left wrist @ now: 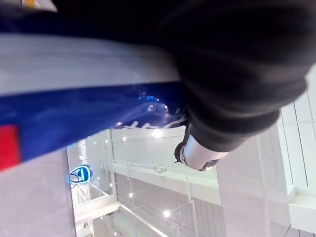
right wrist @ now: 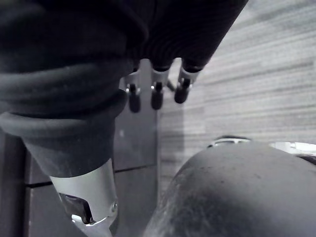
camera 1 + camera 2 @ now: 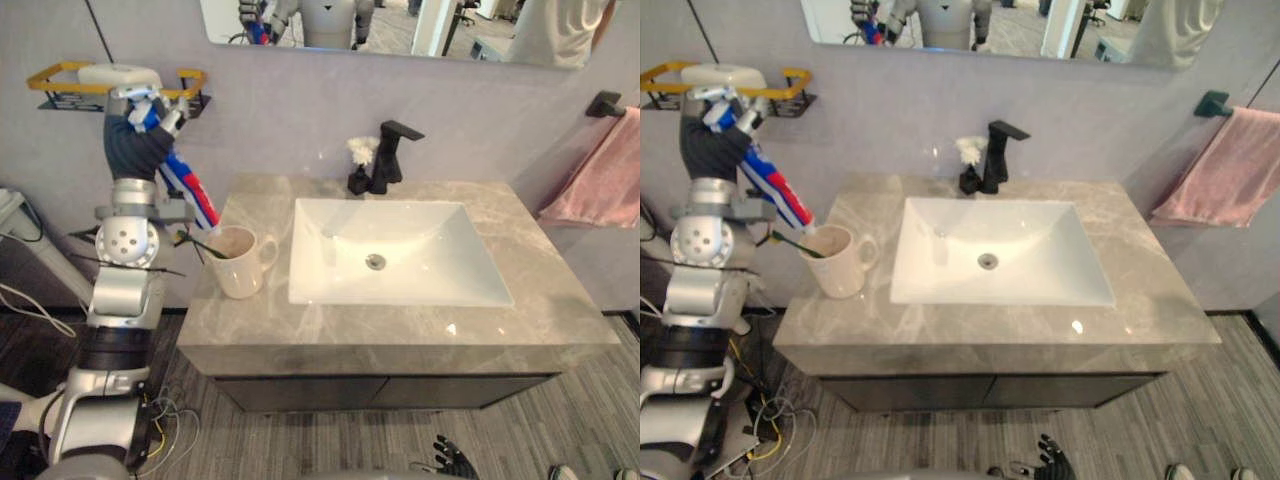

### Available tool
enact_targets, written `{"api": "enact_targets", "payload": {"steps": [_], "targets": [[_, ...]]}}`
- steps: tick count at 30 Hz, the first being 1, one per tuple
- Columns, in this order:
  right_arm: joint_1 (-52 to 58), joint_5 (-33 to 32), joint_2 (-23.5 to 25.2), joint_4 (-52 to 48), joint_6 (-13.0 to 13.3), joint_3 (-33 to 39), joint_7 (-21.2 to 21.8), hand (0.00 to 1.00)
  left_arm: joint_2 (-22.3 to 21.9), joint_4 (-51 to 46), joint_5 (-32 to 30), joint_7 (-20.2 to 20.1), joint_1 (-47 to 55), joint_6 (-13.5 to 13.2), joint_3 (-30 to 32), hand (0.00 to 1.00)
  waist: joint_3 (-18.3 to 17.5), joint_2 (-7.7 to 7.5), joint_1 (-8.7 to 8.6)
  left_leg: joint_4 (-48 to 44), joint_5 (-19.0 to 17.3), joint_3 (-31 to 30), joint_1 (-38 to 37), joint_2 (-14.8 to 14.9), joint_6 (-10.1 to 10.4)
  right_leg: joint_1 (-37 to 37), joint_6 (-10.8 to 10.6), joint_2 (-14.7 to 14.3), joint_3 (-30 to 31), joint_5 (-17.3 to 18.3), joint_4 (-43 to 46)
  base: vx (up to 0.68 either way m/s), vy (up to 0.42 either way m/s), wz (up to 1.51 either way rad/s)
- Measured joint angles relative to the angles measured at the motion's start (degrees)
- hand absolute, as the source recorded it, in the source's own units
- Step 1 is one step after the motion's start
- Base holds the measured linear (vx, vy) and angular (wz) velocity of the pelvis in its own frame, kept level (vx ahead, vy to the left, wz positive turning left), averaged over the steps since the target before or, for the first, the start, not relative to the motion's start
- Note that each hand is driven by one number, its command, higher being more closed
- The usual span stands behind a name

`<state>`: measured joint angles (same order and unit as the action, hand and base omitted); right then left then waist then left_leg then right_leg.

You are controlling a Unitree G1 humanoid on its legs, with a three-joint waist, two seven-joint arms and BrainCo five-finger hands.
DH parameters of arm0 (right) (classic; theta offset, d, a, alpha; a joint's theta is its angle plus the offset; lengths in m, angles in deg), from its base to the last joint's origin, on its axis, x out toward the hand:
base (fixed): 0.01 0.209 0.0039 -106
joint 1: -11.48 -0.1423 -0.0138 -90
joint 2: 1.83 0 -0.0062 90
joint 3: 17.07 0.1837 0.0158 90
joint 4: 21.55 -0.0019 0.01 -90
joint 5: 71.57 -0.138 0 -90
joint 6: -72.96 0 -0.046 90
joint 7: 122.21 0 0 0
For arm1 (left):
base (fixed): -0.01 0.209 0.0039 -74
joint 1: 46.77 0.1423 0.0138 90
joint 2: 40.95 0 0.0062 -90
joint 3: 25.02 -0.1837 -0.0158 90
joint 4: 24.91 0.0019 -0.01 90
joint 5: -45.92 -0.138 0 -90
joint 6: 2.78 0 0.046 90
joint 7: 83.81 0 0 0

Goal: Organize washtable

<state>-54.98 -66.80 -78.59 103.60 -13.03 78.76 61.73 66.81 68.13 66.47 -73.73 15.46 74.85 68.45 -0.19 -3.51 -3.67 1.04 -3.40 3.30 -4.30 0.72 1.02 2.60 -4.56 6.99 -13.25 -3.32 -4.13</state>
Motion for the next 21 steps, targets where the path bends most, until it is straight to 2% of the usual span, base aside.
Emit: {"api": "enact_targets", "payload": {"steps": [9,20,21], "targets": [[0.0,0.1,0.0,0.0,0.0,0.0,0.0,0.00,-2.7,0.0,0.0,-0.1,2.2,0.6,0.0,1.00,0.3,0.19,-0.18,0.0,0.0,0.3,0.0,0.1,0.0,-0.1,0.0,-0.1,0.1,0.0,-0.1,0.00,0.000,0.00],[-0.1,0.1,0.0,0.0,0.0,0.0,-0.1,0.00,-2.7,2.2,-0.4,0.0,4.1,0.8,0.0,1.00,0.7,0.68,-0.28,0.1,0.0,0.5,-0.1,0.2,0.0,0.4,0.1,-0.2,-0.4,-0.3,-1.2,0.00,0.000,0.00],[0.0,0.1,0.0,0.0,0.0,0.0,-0.1,0.00,-2.8,2.2,-0.4,0.0,4.5,0.8,0.0,0.00,0.7,0.77,-0.26,0.1,0.0,0.6,-0.1,0.2,0.0,0.4,0.1,-0.3,-0.4,-0.3,-1.2,0.00,0.000,0.00]]}}
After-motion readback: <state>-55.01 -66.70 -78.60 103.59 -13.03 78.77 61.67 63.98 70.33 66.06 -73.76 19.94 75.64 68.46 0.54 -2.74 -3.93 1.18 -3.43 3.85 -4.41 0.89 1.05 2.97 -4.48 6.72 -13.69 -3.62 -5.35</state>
